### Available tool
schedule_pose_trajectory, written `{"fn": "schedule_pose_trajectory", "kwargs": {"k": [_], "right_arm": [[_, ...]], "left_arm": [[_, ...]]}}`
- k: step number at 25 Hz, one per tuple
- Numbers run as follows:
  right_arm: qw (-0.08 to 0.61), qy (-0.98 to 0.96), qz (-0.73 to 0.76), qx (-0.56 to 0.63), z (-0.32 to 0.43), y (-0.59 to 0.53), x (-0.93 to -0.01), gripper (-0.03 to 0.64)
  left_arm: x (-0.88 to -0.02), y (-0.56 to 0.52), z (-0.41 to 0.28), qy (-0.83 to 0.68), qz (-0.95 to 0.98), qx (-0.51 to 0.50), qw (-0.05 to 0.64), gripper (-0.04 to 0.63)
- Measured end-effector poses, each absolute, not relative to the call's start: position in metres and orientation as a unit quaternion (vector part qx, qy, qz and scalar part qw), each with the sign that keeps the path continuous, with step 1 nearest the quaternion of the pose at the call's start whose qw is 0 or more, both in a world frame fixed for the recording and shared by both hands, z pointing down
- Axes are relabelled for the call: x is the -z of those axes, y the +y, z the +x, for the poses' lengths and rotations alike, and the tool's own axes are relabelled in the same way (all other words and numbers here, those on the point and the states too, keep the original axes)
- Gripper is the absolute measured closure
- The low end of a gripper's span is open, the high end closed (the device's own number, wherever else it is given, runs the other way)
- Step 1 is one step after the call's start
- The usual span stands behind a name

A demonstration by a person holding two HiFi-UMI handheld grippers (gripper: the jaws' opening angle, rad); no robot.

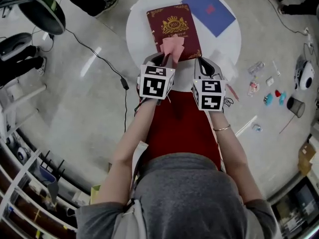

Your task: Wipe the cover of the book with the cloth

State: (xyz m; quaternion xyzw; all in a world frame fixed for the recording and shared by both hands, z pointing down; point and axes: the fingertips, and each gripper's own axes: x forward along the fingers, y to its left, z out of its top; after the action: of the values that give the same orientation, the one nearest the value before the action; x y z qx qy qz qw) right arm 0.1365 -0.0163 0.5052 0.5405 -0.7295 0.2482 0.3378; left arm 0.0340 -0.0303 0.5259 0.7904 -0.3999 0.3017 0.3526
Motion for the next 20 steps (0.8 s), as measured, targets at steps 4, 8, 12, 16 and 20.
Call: {"fn": "schedule_pose_trajectory", "kwargs": {"k": [4, 8, 12, 16, 20], "right_arm": [[0.351, -0.733, 0.53, -0.241, 0.122, -0.022, -0.51, 0.588], [0.359, -0.736, 0.522, -0.24, 0.11, -0.028, -0.516, 0.588], [0.36, -0.734, 0.523, -0.239, 0.102, -0.034, -0.517, 0.588], [0.361, -0.731, 0.527, -0.238, 0.095, -0.035, -0.514, 0.588], [0.363, -0.724, 0.533, -0.243, 0.093, -0.034, -0.514, 0.588]], "left_arm": [[-0.529, -0.031, 0.004, -0.422, 0.777, -0.296, 0.362, 0.56], [-0.533, -0.032, -0.019, -0.437, 0.766, -0.293, 0.37, 0.56], [-0.538, -0.032, -0.043, -0.451, 0.755, -0.292, 0.376, 0.56], [-0.536, -0.046, -0.068, -0.469, 0.748, -0.285, 0.372, 0.56], [-0.53, -0.075, -0.086, -0.484, 0.749, -0.286, 0.351, 0.56]]}}
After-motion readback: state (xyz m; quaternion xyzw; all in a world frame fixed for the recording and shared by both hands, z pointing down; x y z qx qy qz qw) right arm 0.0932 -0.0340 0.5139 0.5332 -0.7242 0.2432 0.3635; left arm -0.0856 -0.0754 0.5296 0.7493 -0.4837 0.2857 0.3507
